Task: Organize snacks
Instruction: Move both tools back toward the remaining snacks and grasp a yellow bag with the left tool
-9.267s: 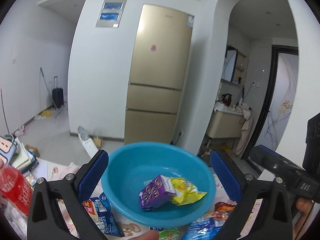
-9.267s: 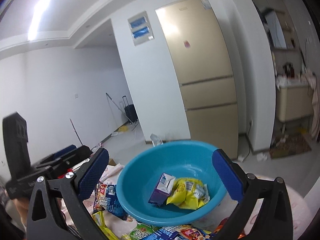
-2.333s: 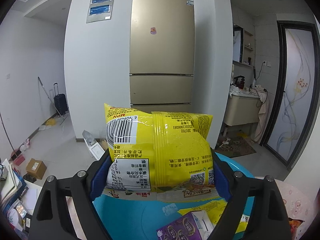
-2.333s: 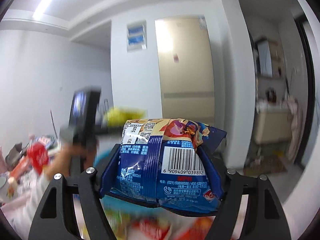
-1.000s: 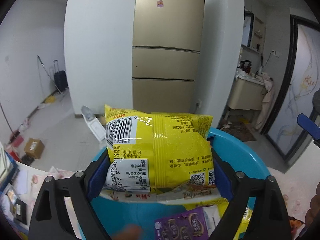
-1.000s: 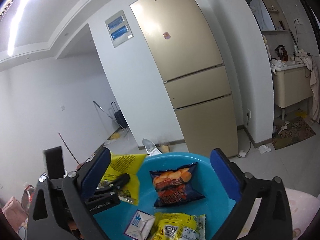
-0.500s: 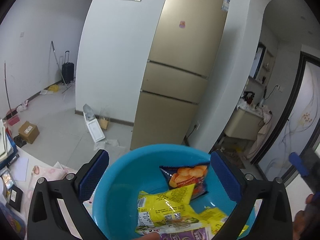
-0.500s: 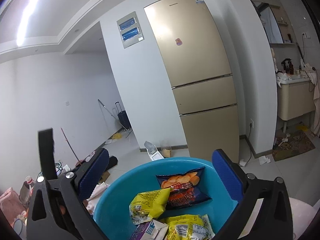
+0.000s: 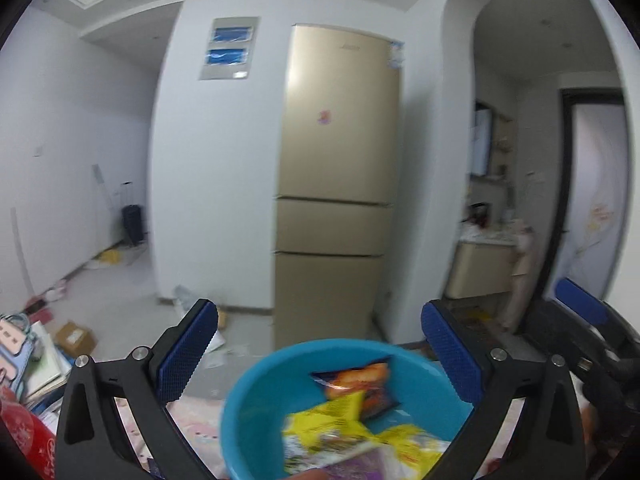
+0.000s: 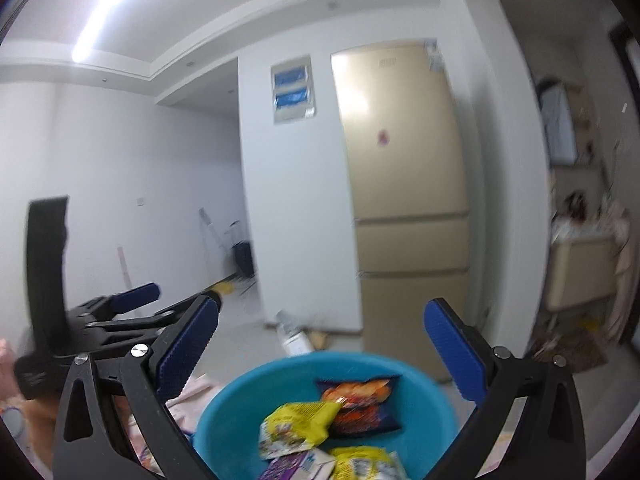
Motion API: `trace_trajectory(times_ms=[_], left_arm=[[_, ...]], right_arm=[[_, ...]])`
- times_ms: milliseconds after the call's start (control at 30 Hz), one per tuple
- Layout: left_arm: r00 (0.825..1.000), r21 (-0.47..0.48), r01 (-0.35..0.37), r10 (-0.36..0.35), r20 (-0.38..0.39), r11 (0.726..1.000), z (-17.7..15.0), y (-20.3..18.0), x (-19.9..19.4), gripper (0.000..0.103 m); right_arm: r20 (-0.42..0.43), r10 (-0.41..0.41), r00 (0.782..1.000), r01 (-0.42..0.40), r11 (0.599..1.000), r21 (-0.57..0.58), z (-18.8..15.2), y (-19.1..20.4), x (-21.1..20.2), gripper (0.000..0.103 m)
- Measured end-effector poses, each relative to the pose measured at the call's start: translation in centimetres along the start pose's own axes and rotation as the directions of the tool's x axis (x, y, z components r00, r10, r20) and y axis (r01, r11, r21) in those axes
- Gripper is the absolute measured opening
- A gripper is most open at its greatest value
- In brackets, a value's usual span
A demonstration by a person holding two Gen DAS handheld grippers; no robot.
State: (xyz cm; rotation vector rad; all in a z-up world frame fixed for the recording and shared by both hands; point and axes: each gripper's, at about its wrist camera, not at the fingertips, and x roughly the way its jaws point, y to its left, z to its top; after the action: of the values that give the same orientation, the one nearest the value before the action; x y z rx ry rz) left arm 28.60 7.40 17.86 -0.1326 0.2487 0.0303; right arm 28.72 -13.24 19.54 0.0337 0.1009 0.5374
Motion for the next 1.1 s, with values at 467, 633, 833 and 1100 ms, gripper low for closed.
trace_trajectory(times_ms=[467, 633, 833, 1100], left_arm=[[0.994, 0.000, 0.035, -0.035, 0.106, 0.999, 2.3, -0.5, -10.6, 0.103], [0.999, 0.073, -0.013, 0.009, 0.043, 0.997, 0.1, -1.5, -12.6, 0.103], [0.999, 0.115, -0.036, 0.038, -0.015, 0.993, -3.7, -2.3, -13.0, 0.103], [0.983, 0.123, 0.022, 0.001, -0.184, 0.992, -10.4, -3.9, -11.7, 0.103]], right_arm=[[0.088, 0.026, 0.996, -0.029, 0.999, 0.038, 3.2, 1.2, -8.1, 0.103], [0.019, -0.023, 1.000, 0.023, 1.000, 0.017, 1.5, 1.7, -9.6, 0.103], [-0.023, -0.032, 0.999, 0.032, 0.999, -0.020, -0.8, 2.1, -11.4, 0.103], [0.023, -0.072, 0.997, 0.071, 0.996, 0.054, -7.1, 0.8, -15.5, 0.103]])
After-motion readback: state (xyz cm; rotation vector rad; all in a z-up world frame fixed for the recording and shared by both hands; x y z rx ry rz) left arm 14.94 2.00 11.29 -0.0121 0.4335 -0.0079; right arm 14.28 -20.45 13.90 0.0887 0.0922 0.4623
